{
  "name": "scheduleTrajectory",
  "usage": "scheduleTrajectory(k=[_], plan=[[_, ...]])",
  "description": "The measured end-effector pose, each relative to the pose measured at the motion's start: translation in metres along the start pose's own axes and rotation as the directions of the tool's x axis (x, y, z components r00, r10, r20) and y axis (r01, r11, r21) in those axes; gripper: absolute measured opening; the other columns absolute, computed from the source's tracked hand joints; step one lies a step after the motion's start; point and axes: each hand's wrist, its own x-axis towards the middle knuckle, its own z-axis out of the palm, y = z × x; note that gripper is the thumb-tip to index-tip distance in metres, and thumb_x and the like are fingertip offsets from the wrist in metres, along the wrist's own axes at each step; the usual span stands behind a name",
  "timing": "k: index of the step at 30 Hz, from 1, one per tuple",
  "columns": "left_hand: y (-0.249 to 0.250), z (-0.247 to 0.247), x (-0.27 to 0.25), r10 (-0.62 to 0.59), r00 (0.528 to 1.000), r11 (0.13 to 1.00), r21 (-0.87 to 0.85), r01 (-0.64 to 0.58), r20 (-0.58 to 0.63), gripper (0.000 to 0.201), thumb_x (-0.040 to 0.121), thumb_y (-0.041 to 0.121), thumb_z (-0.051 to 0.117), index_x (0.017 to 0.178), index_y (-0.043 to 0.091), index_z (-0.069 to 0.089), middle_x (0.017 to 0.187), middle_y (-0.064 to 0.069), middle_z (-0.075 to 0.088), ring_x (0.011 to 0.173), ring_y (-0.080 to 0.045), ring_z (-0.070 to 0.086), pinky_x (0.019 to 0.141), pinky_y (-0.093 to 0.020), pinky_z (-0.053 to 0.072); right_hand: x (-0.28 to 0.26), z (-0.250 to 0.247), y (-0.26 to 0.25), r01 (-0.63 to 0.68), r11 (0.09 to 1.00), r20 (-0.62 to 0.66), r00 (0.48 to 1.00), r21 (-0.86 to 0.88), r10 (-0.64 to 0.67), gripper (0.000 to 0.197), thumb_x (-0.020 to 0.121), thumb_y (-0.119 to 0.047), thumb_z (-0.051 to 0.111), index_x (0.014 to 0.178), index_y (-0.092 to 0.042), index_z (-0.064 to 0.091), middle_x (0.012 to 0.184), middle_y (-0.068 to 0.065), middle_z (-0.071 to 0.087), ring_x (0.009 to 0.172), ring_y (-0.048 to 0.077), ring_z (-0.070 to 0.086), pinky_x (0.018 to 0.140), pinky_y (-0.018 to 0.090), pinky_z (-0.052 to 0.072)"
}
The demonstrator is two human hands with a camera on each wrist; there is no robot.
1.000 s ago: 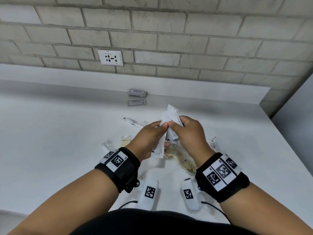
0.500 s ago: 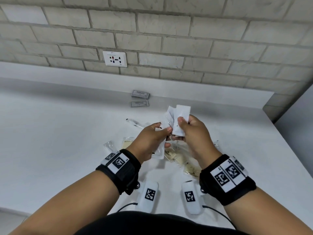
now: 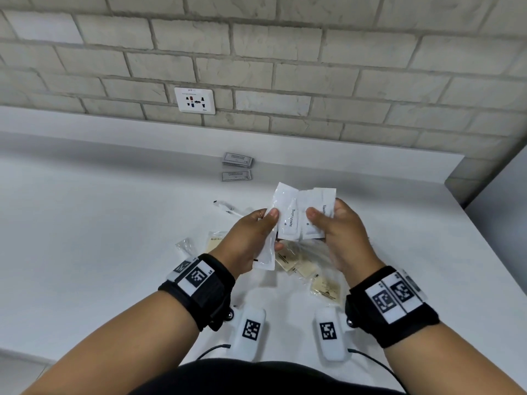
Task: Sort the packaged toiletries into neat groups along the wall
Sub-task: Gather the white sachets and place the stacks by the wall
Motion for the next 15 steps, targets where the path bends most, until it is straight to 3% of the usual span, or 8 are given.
scheduleTrajectory(k=[2,4,7,10,13,15], plan=[[0.002,-0.002,0.001,-0.002,1.000,1.000,-0.023,0.002,-0.025,0.028,0.095,0.031,0.056,0.116,0.011,0.060,0.097,-0.001,0.071,0.071,-0.009,0.071,0.058,-0.020,0.056,0.000,-0.005,-0.006,-0.048,0.989,0.088,0.996,0.138,0.036,0.023,0.085,-0.004,0.065,0.108,-0.010,0.066,0.105,0.018,0.072,0.097,0.037,0.069,0.083,0.052,0.054],[0.004,0.001,0.001,-0.004,0.999,1.000,-0.010,0.004,-0.038,0.026,0.094,0.031,0.059,0.111,0.012,0.061,0.096,-0.001,0.069,0.074,-0.012,0.070,0.059,-0.021,0.056,-0.002,0.000,-0.007,-0.055,0.992,0.128,0.991,0.115,0.040,0.022,0.087,-0.001,0.062,0.107,-0.009,0.066,0.104,0.019,0.072,0.093,0.036,0.069,0.082,0.050,0.055],[0.003,0.009,0.003,0.016,0.998,1.000,0.017,-0.015,-0.065,0.016,0.092,0.029,0.062,0.100,0.014,0.061,0.098,-0.005,0.069,0.079,-0.018,0.067,0.063,-0.024,0.057,-0.003,0.011,-0.005,-0.093,0.990,0.098,0.992,0.106,0.083,0.020,0.088,-0.003,0.062,0.108,-0.008,0.066,0.100,0.019,0.072,0.086,0.035,0.070,0.080,0.054,0.055],[0.004,0.011,0.004,0.068,0.986,0.997,-0.012,-0.071,-0.154,0.009,0.089,0.021,0.067,0.092,0.017,0.060,0.094,-0.005,0.070,0.074,-0.019,0.064,0.058,-0.023,0.055,-0.001,0.009,-0.005,-0.168,0.970,0.106,0.983,0.176,0.151,0.022,0.088,-0.004,0.061,0.110,-0.005,0.065,0.097,0.018,0.072,0.083,0.033,0.069,0.082,0.052,0.053],[0.002,0.011,0.005,0.107,0.989,0.994,0.027,-0.105,-0.102,0.011,0.087,0.016,0.068,0.096,0.012,0.061,0.092,-0.015,0.067,0.069,-0.023,0.062,0.056,-0.028,0.053,-0.005,0.012,0.002,-0.181,0.978,0.132,0.977,0.105,0.166,0.021,0.089,-0.006,0.062,0.110,-0.003,0.066,0.094,0.020,0.071,0.078,0.034,0.068,0.082,0.052,0.053],[0.001,0.014,0.004,0.100,0.992,0.993,0.065,-0.095,-0.077,0.007,0.092,0.019,0.062,0.093,0.012,0.061,0.083,-0.011,0.067,0.064,-0.021,0.066,0.055,-0.027,0.054,-0.007,0.017,0.007,-0.149,0.988,0.101,0.985,0.048,0.144,0.015,0.089,-0.010,0.064,0.103,-0.008,0.069,0.092,0.021,0.072,0.075,0.036,0.069,0.080,0.054,0.054]])
